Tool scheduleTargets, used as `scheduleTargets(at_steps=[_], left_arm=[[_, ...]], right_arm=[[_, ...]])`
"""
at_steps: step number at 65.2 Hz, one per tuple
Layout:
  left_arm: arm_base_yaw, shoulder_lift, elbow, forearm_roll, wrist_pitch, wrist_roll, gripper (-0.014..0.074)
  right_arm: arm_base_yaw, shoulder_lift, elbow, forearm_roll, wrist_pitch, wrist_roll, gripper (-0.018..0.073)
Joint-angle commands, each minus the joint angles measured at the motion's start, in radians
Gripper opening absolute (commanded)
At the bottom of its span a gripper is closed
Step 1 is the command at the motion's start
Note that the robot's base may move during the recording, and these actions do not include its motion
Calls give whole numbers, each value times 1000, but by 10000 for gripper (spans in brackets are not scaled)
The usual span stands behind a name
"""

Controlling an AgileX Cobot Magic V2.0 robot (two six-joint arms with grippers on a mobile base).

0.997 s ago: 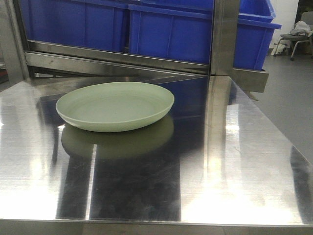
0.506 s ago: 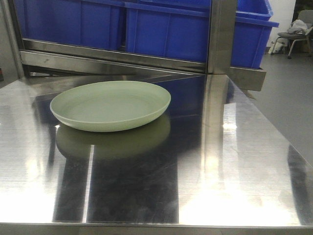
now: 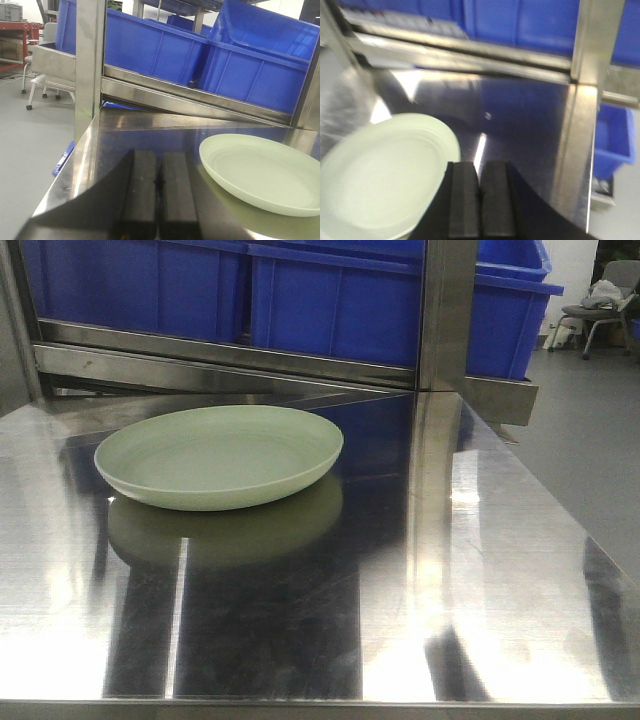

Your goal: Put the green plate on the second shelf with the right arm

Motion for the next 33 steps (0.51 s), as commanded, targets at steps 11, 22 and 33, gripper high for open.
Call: scheduleTargets(at_steps=[11,22,33], left_arm=[[-3,-16,41,-8,-89,-3,130],[-3,-16,41,-8,-89,-3,130],[-3,-16,41,-8,-89,-3,130]], right_arm=[[27,249,-245,-27,-1,-13,332],[47,424,-371,-11,80,-13,329],[64,530,-481,135,209,-21,332]])
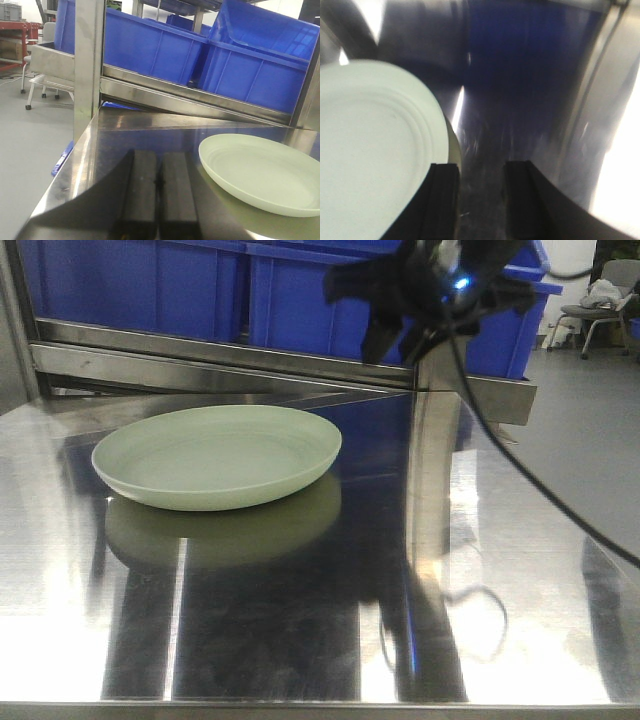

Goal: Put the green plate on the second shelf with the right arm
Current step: 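Lower the right gripper onto the plate rim and close it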

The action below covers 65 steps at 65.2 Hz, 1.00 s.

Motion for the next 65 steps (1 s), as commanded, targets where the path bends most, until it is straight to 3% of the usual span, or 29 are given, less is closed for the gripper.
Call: scheduleTargets(at_steps=[1,16,35,65], left_arm=[[-3,-16,41,-8,-89,-3,130],[-3,-16,41,-8,-89,-3,130],[-3,-16,41,-8,-89,-3,130],[-3,-16,41,-8,-89,-3,130]], right_arm=[[9,-9,-90,72,3,-25,331],[43,54,-214,161,22,-131,331],[41,185,-328,160,134,-132,331],[44,233,-329,204,159,-132,291]])
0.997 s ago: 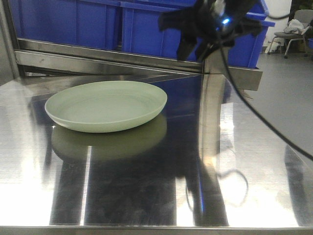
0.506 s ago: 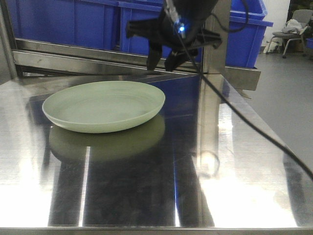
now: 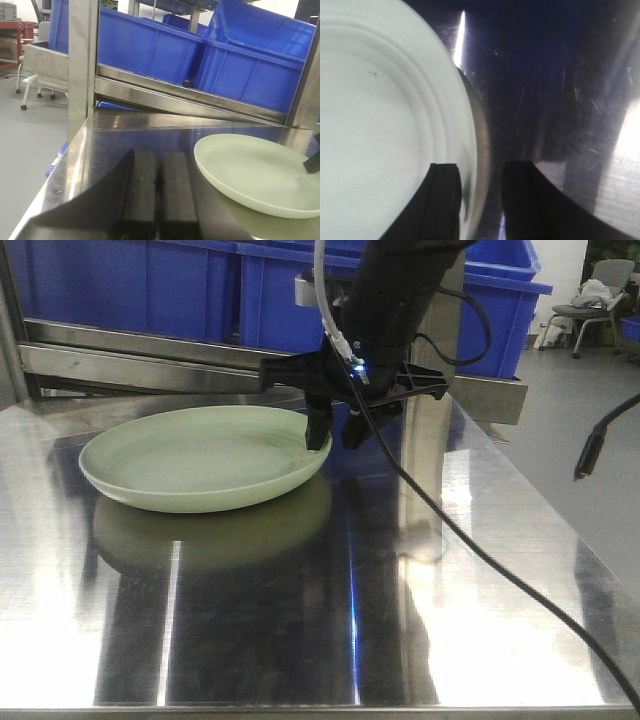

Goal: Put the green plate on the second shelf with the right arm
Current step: 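Lower the right gripper onto the plate rim and close it, then lift the green plate off the table with the right gripper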

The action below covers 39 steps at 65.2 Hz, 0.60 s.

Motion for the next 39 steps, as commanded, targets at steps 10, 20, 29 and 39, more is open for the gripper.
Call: scheduleTargets(at_steps=[10,20,29,39], left_arm=[[-3,-16,41,-8,-89,-3,130],[-3,-16,41,-8,-89,-3,130],[-3,-16,41,-8,-89,-3,130],[-3,-16,41,-8,-89,-3,130]], right_arm=[[-2,-49,-38,11,-45,-8,272],[12,-44,-38,13,-46,-8,257],[18,-32,-38,20,-51,-8,148],[18,-33,-38,21,-39,-8,58]])
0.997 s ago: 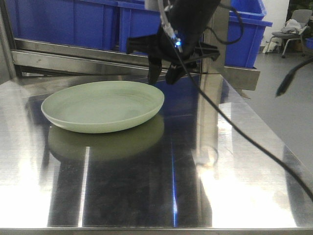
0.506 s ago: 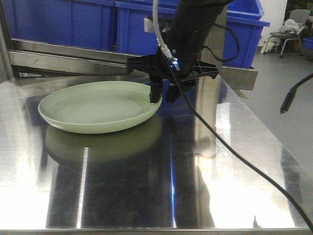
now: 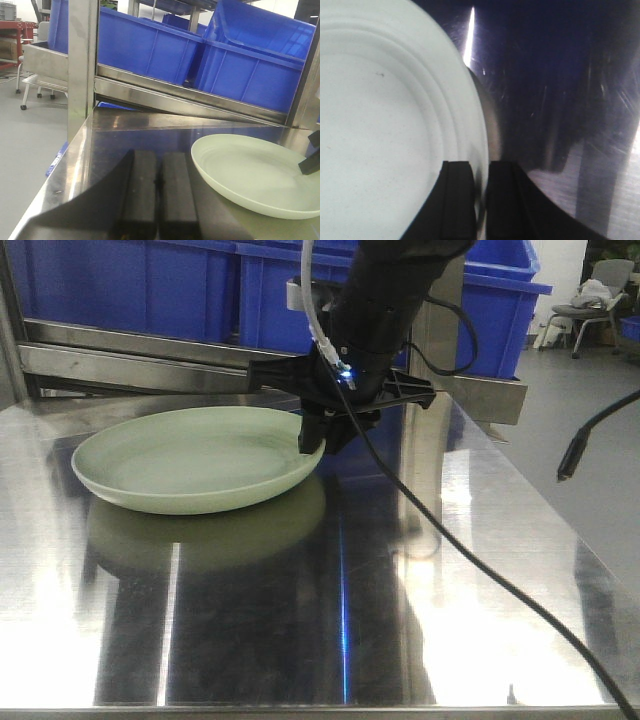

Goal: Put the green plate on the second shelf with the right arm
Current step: 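Lift the green plate off the table with the right gripper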

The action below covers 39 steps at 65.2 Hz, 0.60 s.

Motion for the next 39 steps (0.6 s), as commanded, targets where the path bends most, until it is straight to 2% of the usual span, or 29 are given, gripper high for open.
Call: scheduleTargets(at_steps=[1,14,30,39], left_arm=[[-3,-16,41,-8,-89,-3,130],[-3,-16,41,-8,-89,-3,130],[-3,-16,41,-8,-89,-3,130],[-3,-16,41,-8,-89,-3,130]], right_arm=[[2,-53,-28,-11,-21,-10,57],[2,-108,-28,-21,-23,-10,56],[2,-317,-28,-190,31,-10,56],[2,-457,-21,-213,72,-9,56]])
